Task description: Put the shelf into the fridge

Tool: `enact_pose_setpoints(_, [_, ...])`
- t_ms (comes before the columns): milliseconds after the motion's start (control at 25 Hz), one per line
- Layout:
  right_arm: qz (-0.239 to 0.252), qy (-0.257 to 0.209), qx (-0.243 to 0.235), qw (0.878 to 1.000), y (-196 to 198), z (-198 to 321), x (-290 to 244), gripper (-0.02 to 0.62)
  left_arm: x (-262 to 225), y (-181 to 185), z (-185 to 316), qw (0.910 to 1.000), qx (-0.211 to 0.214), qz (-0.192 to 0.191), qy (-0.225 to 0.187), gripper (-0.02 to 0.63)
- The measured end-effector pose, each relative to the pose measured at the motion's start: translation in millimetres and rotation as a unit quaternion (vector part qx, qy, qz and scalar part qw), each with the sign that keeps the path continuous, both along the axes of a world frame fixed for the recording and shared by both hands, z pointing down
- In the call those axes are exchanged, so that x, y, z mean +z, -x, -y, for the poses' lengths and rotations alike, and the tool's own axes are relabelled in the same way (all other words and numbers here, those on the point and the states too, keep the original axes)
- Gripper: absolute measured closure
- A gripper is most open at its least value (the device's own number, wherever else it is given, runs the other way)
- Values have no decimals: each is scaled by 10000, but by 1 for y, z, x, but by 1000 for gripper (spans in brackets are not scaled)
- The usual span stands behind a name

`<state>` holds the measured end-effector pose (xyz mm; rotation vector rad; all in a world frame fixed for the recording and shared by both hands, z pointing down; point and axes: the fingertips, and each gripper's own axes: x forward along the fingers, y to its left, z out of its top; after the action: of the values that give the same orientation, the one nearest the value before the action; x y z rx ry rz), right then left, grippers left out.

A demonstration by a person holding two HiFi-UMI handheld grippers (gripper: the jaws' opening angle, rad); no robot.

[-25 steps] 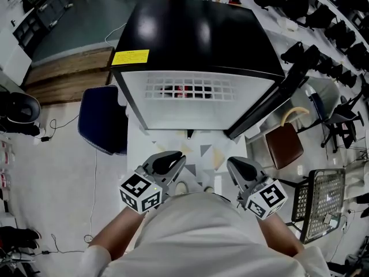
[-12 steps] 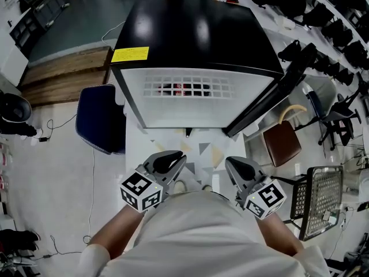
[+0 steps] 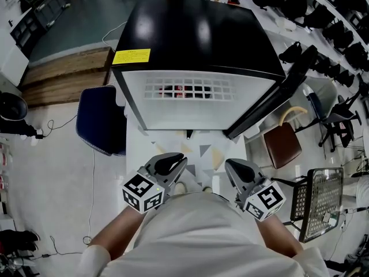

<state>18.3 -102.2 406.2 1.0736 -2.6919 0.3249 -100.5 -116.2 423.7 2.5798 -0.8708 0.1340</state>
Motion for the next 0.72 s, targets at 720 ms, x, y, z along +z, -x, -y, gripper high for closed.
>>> enact_pose_setpoints(720, [-4,-28,24,10000,-1,8,0,588,5,0,10,10000,-15,57,34,546])
